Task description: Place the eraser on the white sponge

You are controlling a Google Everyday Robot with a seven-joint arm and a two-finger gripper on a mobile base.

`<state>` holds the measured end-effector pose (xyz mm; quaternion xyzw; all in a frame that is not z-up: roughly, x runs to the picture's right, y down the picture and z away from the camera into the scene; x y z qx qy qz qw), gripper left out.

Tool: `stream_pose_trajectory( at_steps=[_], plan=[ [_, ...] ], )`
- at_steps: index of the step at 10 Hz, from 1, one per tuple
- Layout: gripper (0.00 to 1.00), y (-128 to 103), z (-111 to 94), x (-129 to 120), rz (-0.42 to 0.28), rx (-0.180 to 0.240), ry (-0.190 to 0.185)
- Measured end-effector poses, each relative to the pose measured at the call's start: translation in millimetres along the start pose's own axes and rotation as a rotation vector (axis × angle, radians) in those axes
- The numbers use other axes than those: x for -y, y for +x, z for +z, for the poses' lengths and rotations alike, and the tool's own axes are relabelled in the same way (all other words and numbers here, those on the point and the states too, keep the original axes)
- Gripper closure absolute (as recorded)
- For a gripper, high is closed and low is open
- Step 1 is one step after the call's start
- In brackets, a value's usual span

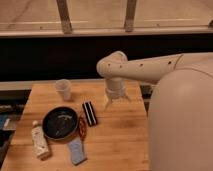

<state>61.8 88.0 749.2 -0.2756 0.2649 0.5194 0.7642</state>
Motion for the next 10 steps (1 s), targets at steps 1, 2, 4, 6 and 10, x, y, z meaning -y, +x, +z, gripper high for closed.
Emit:
stream_pose_trajectory(
  at_steps=[1, 2, 4, 6, 10],
  plan=[
    [0.2, 0.0, 0.0, 0.0, 0.0, 0.0, 0.0],
    [0.2, 0.0, 0.0, 0.0, 0.0, 0.0, 0.0],
    [0.2, 0.0, 0.0, 0.0, 0.0, 0.0, 0.0],
    [0.2, 0.6, -1.0, 0.0, -0.001, 0.006, 0.001],
    [0.2, -12.2, -18.2, -29.1, -0.074, 0.12, -0.009]
  ],
)
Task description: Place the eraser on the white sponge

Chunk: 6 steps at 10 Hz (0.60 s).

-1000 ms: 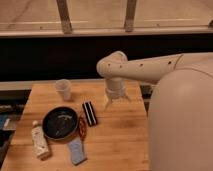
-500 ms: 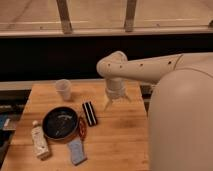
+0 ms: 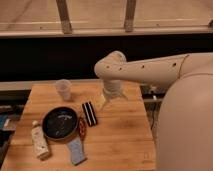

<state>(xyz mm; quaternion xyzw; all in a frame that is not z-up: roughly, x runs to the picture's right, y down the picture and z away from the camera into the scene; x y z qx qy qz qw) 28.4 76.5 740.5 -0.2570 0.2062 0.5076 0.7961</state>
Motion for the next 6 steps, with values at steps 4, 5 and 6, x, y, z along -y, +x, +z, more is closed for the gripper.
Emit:
stream_pose_trajectory(
  at_steps=[4, 5, 6],
  plan=[
    [0.2, -41.7, 13.7, -49.3, -0.142, -0.006, 0.012],
    [0.2, -55.1, 28.6, -56.9, -0.177, -0.027, 0.017],
    [0.2, -62.5, 40.3, -59.4, -0.194, -0.044, 0.017]
  ],
)
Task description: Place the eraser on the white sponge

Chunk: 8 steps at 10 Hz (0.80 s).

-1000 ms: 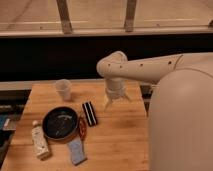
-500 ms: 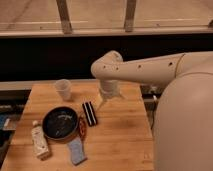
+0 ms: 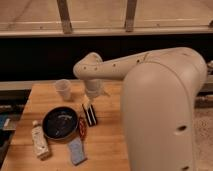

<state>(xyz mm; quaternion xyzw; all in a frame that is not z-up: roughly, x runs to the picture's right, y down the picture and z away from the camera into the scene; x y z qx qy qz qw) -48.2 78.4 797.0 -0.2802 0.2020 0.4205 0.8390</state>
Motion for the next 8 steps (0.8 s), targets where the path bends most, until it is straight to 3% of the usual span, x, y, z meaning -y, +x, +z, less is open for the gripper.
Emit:
stream_pose_trajectory(
  at_steps=[3, 8],
  plan=[
    [0.2, -29.8, 38.3, -4.6, -0.056, -0.061, -0.021],
    [0.2, -52.4, 76.9, -16.1, -0.09, -0.145, -0.073]
  ],
)
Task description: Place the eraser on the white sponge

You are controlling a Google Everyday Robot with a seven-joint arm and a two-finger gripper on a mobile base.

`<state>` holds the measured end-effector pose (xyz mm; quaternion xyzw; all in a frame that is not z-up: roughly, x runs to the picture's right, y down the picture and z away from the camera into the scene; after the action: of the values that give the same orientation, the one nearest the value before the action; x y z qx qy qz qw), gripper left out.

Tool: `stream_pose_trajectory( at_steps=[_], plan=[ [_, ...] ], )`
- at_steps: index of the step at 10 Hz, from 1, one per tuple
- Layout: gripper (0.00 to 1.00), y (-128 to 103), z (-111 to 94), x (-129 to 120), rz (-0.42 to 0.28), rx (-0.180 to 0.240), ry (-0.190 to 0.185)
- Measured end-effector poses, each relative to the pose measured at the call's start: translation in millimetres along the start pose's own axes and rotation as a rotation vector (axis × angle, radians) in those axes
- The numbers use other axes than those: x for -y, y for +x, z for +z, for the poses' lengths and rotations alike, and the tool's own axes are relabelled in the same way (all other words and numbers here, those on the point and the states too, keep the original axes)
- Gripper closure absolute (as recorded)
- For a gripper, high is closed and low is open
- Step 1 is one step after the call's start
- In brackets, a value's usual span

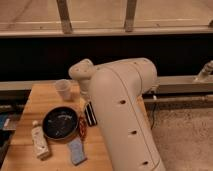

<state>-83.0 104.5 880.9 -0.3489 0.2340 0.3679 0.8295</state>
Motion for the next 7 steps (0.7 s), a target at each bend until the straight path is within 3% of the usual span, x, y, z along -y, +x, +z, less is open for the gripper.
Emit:
stream_pose_trajectory(
  at_steps=[5, 7],
  plan=[
    [0.22, -8.6, 32.1, -13.2, 0.0, -0.051, -0.053],
    [0.38, -3.5, 36.6, -13.5, 0.012, -0.062, -0.05]
  ],
)
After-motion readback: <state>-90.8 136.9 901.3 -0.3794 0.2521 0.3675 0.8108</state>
